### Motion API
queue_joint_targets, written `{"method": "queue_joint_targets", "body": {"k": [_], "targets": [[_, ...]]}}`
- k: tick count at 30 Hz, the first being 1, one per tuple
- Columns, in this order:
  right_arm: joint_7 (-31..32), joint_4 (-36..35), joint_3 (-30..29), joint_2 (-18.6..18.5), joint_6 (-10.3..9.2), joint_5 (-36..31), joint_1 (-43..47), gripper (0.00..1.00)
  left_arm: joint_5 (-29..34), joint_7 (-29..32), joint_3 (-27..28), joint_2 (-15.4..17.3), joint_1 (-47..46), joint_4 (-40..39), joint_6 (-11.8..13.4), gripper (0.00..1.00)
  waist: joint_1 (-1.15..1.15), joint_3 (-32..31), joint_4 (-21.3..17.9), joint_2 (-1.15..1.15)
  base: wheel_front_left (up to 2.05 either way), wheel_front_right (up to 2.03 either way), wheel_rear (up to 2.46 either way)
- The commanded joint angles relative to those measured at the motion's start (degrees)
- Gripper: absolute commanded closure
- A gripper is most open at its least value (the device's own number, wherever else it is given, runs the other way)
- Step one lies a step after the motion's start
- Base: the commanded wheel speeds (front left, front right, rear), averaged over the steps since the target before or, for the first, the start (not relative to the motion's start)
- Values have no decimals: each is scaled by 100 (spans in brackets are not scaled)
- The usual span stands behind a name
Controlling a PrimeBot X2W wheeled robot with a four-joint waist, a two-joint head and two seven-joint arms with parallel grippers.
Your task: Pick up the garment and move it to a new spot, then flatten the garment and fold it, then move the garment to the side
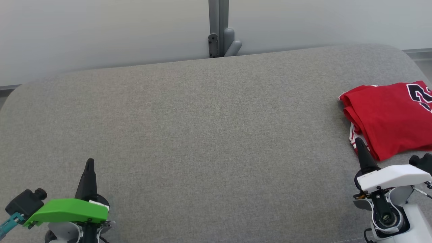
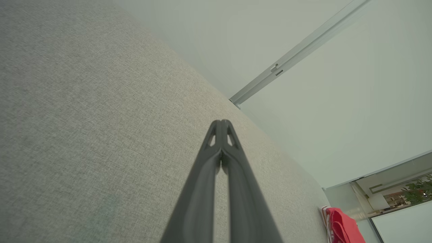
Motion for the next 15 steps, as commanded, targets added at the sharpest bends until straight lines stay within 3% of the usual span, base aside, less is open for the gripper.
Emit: {"method": "queue_joint_targets", "body": {"k": [1,15], "targets": [[35,-24,-42,-20,4,132,-154,100,-147,8,56,3,-166,-21,-56,100,0,-1,2,0,0,0,0],[288,185,-165,90,3,983,-328,100,-981,117,234,-153,-339,235,-198,100,0,-25,27,0,0,0,0]]}}
